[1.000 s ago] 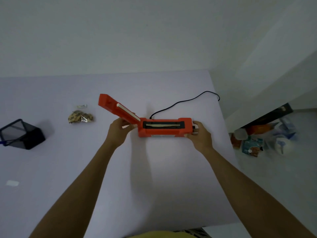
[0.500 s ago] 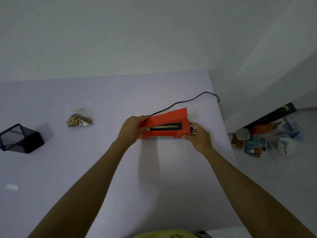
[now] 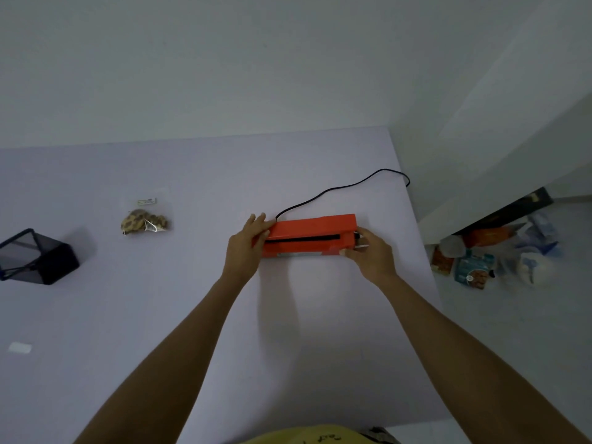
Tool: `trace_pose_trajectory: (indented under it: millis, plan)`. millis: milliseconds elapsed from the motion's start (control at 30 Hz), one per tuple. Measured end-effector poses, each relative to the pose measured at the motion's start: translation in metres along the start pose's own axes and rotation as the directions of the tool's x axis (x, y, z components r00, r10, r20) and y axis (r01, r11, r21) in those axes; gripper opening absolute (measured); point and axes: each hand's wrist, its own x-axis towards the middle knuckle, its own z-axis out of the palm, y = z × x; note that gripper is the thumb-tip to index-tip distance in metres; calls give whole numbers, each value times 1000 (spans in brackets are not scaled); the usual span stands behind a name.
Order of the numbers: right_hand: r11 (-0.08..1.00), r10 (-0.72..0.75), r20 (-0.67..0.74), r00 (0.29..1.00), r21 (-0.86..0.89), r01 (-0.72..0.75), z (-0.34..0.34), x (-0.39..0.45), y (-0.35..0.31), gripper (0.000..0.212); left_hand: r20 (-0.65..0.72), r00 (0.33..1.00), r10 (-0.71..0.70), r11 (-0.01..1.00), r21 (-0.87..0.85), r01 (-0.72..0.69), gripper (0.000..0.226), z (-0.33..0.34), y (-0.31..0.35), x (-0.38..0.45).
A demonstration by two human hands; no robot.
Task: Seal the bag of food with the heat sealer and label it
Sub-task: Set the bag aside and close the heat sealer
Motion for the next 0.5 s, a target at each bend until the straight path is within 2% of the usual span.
trace_pose_trajectory:
  millis: [100, 200, 300, 367, 433, 500]
  plan:
    - [998, 4, -36, 999, 56, -2, 4, -3, 1, 49, -78, 993, -88, 992, -96, 81, 33, 2, 1, 0]
    - [986, 58, -97, 994, 163, -41, 12, -5, 3, 46, -96, 948, -303, 907, -334, 256, 46, 3, 6, -7]
    - [971, 96, -131, 987, 230, -64, 19, -5, 4, 45, -76, 944, -321, 858, -447, 255, 24, 5, 5, -12]
    - [965, 106, -135, 985, 252, -69, 21, -2, 4, 46, -64, 940, -334, 828, -496, 260, 17, 6, 2, -8]
    - [961, 113, -133, 985, 267, -74, 23, 2, 3, 47, -48, 912, -408, 754, -581, 306, 29, 7, -2, -3]
    - [958, 124, -132, 984, 273, -84, 25, 8, 2, 48, -28, 845, -533, 623, -689, 371, 48, 8, -2, 5]
